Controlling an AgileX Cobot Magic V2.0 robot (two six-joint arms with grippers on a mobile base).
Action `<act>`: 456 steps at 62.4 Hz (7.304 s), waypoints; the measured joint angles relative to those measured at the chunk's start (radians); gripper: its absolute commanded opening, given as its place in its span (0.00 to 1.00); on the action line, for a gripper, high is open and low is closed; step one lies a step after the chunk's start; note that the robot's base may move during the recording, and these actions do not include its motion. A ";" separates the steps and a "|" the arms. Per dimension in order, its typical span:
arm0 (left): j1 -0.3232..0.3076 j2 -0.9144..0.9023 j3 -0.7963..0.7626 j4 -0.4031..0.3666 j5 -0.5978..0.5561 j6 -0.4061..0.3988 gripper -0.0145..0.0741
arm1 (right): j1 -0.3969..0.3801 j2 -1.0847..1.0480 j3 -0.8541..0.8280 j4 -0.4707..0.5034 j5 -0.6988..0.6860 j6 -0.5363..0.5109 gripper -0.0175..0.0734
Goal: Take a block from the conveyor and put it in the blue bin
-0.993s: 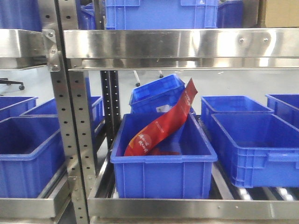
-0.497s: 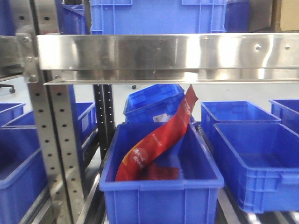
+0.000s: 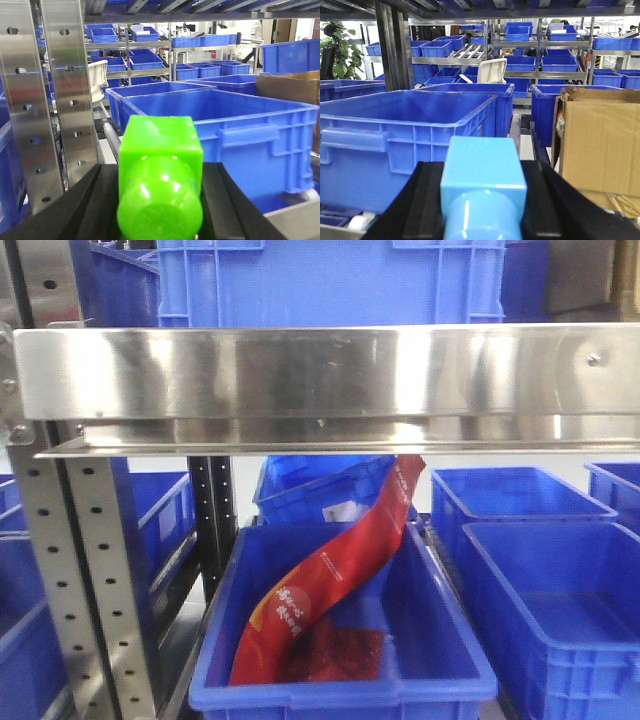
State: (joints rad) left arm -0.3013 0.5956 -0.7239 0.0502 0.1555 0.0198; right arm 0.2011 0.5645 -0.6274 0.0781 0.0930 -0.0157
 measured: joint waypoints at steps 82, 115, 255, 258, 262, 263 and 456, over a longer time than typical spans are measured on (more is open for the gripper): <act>0.000 0.000 0.000 0.000 0.000 0.000 0.04 | 0.000 0.000 0.000 0.000 0.000 0.000 0.01; 0.000 0.000 0.000 0.000 0.000 0.000 0.04 | 0.000 0.000 0.000 0.000 0.000 0.000 0.01; -0.224 0.958 -0.837 -0.120 0.266 0.000 0.38 | 0.269 0.868 -0.709 -0.023 0.177 0.000 0.18; -0.224 0.958 -0.837 -0.120 0.266 0.000 0.49 | 0.269 0.868 -0.709 -0.023 0.177 0.000 0.32; -0.224 0.958 -0.837 -0.120 0.266 0.000 0.62 | 0.269 0.868 -0.709 -0.023 0.177 0.000 0.50; -0.224 0.958 -0.837 -0.120 0.266 0.000 0.64 | 0.269 0.868 -0.709 -0.023 0.177 0.000 0.54; -0.224 -0.126 0.122 -0.091 0.034 0.002 0.04 | 0.269 -0.209 0.080 -0.014 0.200 0.000 0.01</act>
State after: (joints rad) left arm -0.5256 0.4699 -0.6014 -0.0408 0.1890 0.0218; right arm 0.4705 0.3554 -0.5477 0.0644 0.2933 -0.0157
